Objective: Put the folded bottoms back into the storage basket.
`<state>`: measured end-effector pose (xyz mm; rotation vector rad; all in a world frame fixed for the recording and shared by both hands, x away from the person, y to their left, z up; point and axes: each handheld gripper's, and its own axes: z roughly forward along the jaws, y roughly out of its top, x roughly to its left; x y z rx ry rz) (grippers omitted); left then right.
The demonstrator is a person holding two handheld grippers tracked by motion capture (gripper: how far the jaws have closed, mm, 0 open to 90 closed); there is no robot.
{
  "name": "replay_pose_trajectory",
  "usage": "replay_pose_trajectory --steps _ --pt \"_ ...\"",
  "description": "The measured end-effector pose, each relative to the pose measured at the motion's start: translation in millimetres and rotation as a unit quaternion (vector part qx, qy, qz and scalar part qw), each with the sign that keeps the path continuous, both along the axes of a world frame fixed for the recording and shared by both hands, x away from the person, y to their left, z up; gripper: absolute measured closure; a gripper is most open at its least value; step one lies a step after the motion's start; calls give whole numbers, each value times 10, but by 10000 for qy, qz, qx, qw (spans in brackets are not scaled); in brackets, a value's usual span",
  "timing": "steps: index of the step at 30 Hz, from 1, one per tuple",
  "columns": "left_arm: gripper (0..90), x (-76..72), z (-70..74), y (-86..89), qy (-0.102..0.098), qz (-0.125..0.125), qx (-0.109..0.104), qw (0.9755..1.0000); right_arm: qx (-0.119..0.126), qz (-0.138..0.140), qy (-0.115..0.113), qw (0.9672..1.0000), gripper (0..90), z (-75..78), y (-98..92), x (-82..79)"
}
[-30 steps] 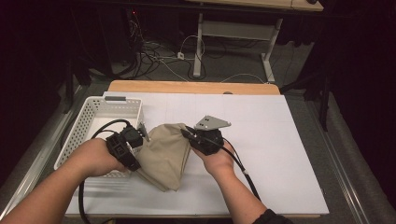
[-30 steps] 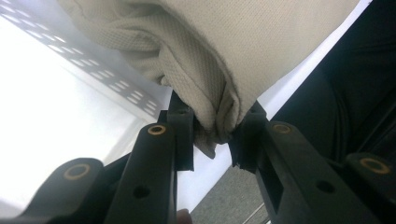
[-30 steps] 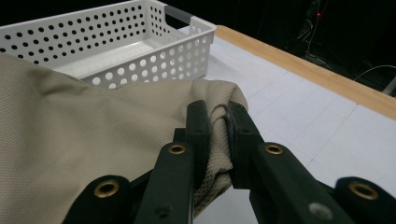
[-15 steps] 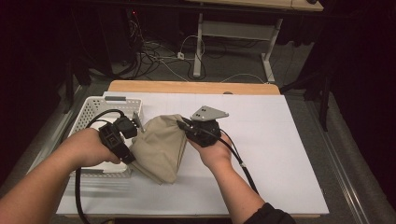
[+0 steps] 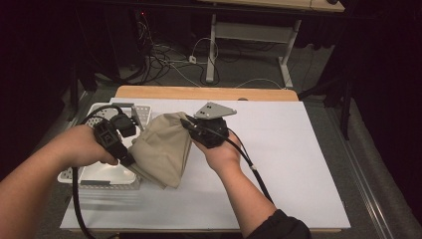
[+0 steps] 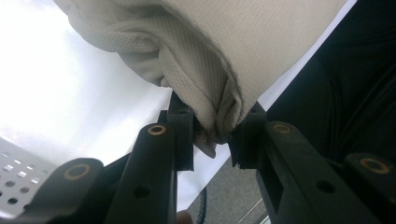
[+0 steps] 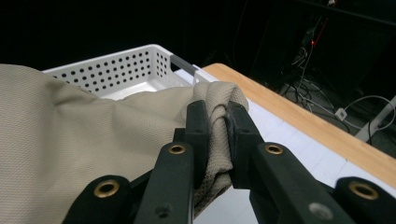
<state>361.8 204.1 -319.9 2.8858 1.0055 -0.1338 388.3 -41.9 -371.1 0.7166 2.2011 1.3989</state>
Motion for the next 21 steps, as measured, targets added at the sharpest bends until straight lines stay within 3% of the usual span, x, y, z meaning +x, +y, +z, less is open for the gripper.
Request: replay_pose_trajectory --steps 7,21 --pt "713 -54 59 210 -66 137 13 9999 -21 142 -59 9999 818 56 212 16" --pt "713 -110 -75 787 -28 759 -30 9971 -49 539 -5 9985 817 -76 802 192"
